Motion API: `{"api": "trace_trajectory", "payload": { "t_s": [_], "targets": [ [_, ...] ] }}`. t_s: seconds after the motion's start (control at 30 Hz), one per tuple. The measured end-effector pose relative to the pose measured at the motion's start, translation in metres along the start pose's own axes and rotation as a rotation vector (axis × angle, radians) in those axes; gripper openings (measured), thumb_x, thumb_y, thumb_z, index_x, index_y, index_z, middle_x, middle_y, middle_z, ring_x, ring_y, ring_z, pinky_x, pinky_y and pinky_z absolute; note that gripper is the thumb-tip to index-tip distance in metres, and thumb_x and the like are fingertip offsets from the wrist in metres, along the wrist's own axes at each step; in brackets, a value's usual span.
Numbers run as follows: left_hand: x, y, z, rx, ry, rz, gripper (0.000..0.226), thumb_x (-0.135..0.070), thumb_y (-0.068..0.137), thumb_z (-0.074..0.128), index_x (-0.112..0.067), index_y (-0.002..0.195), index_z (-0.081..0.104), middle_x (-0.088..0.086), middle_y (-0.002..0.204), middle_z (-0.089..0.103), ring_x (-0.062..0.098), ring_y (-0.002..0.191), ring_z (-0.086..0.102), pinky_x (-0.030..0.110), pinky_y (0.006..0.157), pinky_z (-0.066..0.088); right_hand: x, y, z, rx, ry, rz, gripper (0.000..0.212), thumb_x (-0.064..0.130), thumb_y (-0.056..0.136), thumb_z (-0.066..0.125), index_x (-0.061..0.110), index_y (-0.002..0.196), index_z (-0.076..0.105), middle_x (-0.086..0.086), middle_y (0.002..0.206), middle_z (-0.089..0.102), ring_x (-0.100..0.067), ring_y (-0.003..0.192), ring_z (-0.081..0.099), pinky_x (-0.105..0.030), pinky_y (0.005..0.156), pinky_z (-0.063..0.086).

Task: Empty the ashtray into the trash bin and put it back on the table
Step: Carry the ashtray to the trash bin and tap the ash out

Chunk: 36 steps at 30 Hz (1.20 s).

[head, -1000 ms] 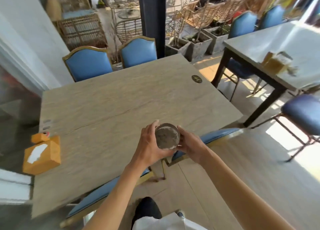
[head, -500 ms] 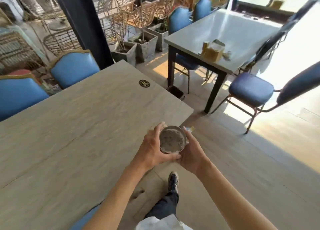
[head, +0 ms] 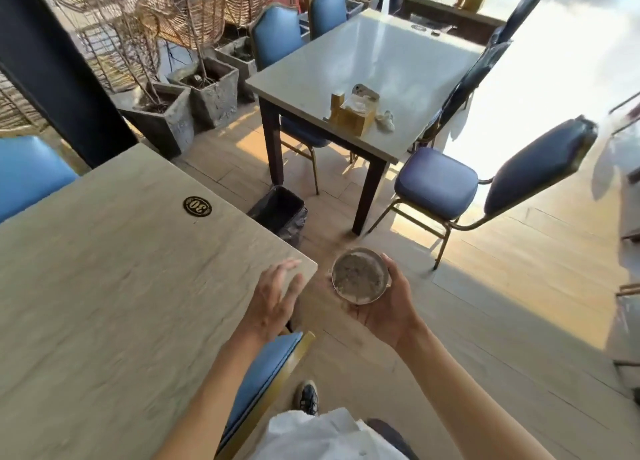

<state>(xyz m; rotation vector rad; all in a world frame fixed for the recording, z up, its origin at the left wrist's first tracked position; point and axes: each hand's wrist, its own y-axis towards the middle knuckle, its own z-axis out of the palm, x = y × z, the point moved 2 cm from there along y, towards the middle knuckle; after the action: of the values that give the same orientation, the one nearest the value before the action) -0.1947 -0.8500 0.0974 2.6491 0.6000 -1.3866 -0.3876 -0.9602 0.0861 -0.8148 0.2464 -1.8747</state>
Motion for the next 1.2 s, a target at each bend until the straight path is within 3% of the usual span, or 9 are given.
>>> {"api": "trace_trajectory", "payload": {
  "t_s": [0.2,0.3,0.47,0.63,0.8,1.03,1.2],
  "targets": [
    [-0.014,0.08,0.036,0.032,0.036,-0.03,0.065,-0.065,0.092,0.035,-0.021,0.134,0.057,-0.005,0.139,0.055,0.01,0.128,0.047,0.021,0.107,0.031,0.073,0.042,-0.044,-0.014,0.071,0.013,0.085,0.067,0.089,0.058,0.016,0.155,0.041,-0.024,0.154,0.048,-0.036,0.129,0.048,-0.04,0.076,0.055],
    [-0.014,0.114,0.054,0.01,0.045,-0.077,0.046,-0.048,0.1,0.047,-0.019,0.134,0.058,-0.004,0.137,0.056,0.01,0.127,0.048,0.02,0.107,0.033,0.105,0.067,-0.061,-0.014,0.065,0.042,0.084,0.068,0.089,0.057,0.017,0.155,0.04,-0.023,0.15,0.052,-0.035,0.13,0.048,-0.039,0.076,0.055],
    [-0.013,0.163,0.092,-0.048,0.088,-0.199,0.046,-0.045,0.097,0.056,-0.016,0.133,0.058,-0.001,0.135,0.057,0.015,0.128,0.05,0.021,0.104,0.035,0.169,0.115,-0.09,-0.002,0.023,0.166,0.084,0.066,0.087,0.061,0.019,0.154,0.043,-0.02,0.163,0.036,-0.035,0.132,0.05,-0.039,0.078,0.056],
    [-0.025,0.193,0.116,-0.107,0.07,-0.344,0.047,-0.042,0.095,0.061,-0.018,0.135,0.055,-0.001,0.135,0.055,0.015,0.127,0.05,0.021,0.104,0.034,0.224,0.158,-0.099,0.021,-0.018,0.31,0.081,0.066,0.09,0.055,0.018,0.155,0.042,-0.025,0.154,0.05,-0.036,0.136,0.048,-0.039,0.08,0.055],
    [-0.015,0.213,0.124,-0.145,0.052,-0.475,0.048,-0.041,0.095,0.062,-0.017,0.136,0.054,0.0,0.136,0.056,0.018,0.129,0.049,0.027,0.106,0.037,0.254,0.211,-0.089,0.022,-0.105,0.425,0.079,0.064,0.089,0.057,0.02,0.153,0.044,-0.023,0.157,0.047,-0.037,0.128,0.056,-0.038,0.082,0.051],
    [0.024,0.262,0.096,-0.216,0.0,-0.617,0.048,-0.04,0.096,0.06,-0.018,0.138,0.052,-0.001,0.138,0.053,0.017,0.13,0.049,0.025,0.105,0.037,0.255,0.318,-0.051,-0.002,-0.216,0.577,0.08,0.065,0.087,0.059,0.017,0.151,0.049,-0.019,0.161,0.041,-0.035,0.129,0.049,-0.039,0.082,0.049],
    [0.059,0.318,0.055,-0.243,-0.018,-0.662,0.052,-0.043,0.096,0.059,-0.017,0.14,0.05,0.001,0.141,0.052,0.018,0.131,0.05,0.022,0.103,0.036,0.26,0.392,-0.014,-0.055,-0.26,0.639,0.082,0.064,0.086,0.061,0.016,0.152,0.048,-0.017,0.139,0.057,-0.034,0.124,0.049,-0.039,0.079,0.05]
  ]
}}
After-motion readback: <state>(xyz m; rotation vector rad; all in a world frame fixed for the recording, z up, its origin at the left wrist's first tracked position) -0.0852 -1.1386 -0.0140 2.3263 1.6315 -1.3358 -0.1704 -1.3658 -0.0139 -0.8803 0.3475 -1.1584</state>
